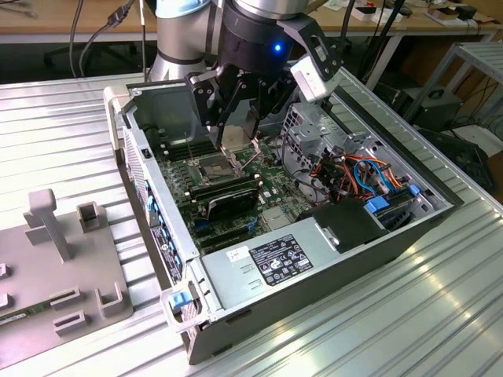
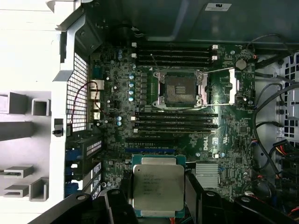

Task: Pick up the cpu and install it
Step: 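Pick up the cpu and move it towards the insertion slot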

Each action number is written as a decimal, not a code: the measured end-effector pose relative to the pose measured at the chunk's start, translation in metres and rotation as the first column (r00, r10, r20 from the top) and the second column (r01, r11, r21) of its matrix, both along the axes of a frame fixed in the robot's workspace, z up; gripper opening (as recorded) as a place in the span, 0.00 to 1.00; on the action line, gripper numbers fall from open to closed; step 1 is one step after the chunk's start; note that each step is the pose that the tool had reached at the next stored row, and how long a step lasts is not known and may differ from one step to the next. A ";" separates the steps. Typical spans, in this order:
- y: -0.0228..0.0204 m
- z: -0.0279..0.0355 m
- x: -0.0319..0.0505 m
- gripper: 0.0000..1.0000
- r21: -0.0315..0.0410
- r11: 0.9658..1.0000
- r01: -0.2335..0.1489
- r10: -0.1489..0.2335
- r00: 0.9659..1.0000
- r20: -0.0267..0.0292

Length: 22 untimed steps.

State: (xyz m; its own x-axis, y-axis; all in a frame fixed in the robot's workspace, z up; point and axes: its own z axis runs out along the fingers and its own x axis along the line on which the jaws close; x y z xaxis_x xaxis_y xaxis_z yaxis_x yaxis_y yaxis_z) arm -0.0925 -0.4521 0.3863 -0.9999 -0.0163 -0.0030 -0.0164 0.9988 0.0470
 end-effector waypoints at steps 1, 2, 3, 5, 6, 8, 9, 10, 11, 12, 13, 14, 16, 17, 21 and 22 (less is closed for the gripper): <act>0.0000 0.0000 0.0000 0.55 0.000 1.000 0.000 0.000 1.000 0.000; 0.0000 0.0000 0.0001 0.55 0.000 1.000 0.000 0.000 1.000 0.000; 0.0000 0.0000 0.0001 0.55 0.000 1.000 0.000 0.000 1.000 0.000; 0.0000 0.0000 0.0002 0.55 0.000 1.000 0.000 0.000 1.000 0.000; 0.0000 0.0000 0.0005 0.55 0.000 1.000 0.000 0.000 1.000 0.000; 0.0003 0.0000 0.0015 0.55 0.000 1.000 0.000 0.000 1.000 0.000; 0.0004 0.0000 0.0019 0.55 0.000 1.000 0.000 0.000 1.000 0.000; 0.0006 0.0000 0.0024 0.55 0.000 1.000 0.000 0.000 1.000 0.000; 0.0008 0.0000 0.0029 0.55 0.000 1.000 0.000 0.000 1.000 0.000; 0.0010 0.0000 0.0034 0.55 0.000 1.000 0.000 0.000 1.000 0.000; 0.0013 0.0000 0.0041 0.55 0.000 1.000 0.000 0.000 1.000 0.000; 0.0017 0.0000 0.0050 0.55 0.000 1.000 0.000 0.000 1.000 0.000; 0.0020 -0.0001 0.0060 0.55 0.000 1.000 0.000 0.000 1.000 0.000; 0.0022 -0.0002 0.0064 0.55 0.000 1.000 0.000 0.000 1.000 0.000; 0.0028 -0.0015 0.0076 0.55 0.000 1.000 0.000 0.000 1.000 0.000; 0.0030 -0.0020 0.0078 0.55 0.000 1.000 0.000 0.000 1.000 0.000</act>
